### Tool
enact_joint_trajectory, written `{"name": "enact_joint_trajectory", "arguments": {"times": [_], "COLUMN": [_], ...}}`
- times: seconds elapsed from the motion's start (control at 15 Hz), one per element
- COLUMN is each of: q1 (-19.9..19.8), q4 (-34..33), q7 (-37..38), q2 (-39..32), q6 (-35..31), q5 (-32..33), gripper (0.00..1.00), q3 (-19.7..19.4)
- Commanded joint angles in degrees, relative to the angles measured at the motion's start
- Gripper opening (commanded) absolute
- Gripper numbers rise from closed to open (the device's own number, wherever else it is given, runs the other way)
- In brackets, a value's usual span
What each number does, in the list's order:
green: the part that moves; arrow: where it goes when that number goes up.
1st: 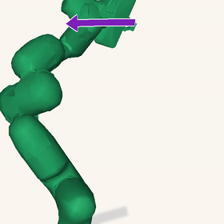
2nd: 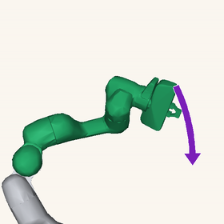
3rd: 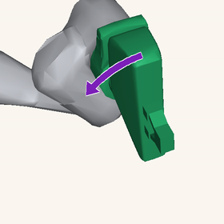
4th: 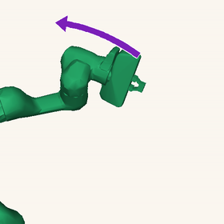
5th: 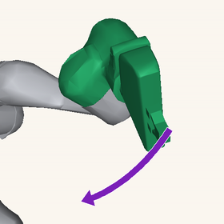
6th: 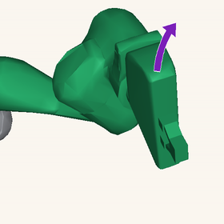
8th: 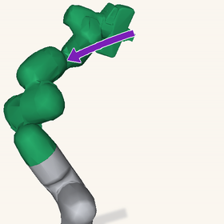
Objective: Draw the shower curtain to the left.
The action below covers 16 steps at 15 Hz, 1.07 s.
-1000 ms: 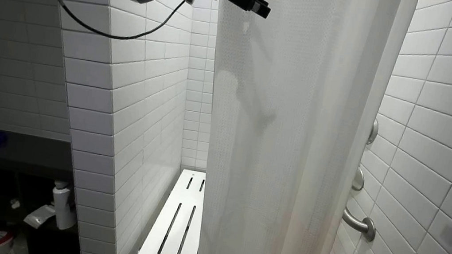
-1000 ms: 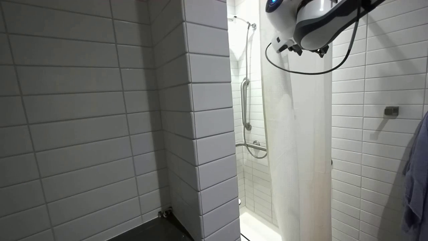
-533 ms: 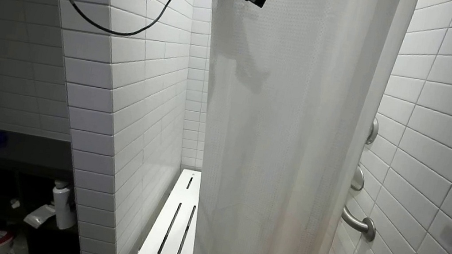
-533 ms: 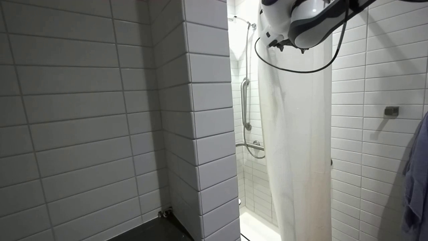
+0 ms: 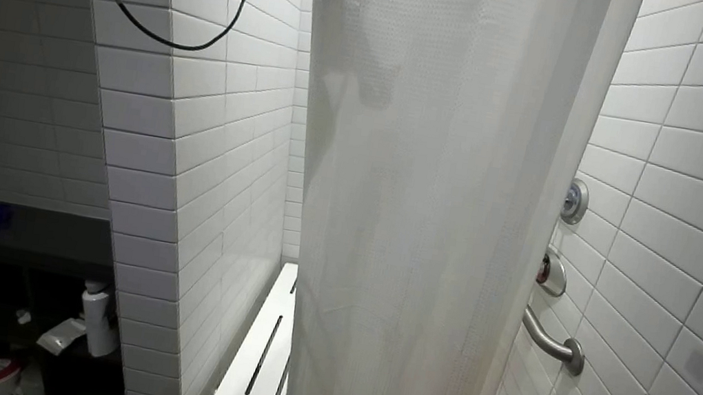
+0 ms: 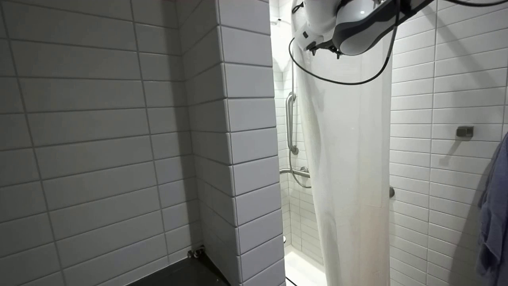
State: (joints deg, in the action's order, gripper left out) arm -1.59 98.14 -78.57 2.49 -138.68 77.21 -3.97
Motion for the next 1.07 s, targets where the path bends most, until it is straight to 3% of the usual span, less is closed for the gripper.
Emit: {"name": "enact_joint_trajectory", "arguments": {"times": [0.0, 0.53, 1.0], "q1": [-0.2, -0.61, -1.17], "q4": [-2.32, -1.65, -3.63], "q7": [-0.28, 1.69, 2.24], "q2": [-1.33, -1.07, -2.62], "q6": [-4.67, -7.71, -21.77], "q5": [3.21, 6.77, 12.28], "gripper": [1.0, 1.0, 1.0], "q3": [0.73, 0.68, 0.38]}}
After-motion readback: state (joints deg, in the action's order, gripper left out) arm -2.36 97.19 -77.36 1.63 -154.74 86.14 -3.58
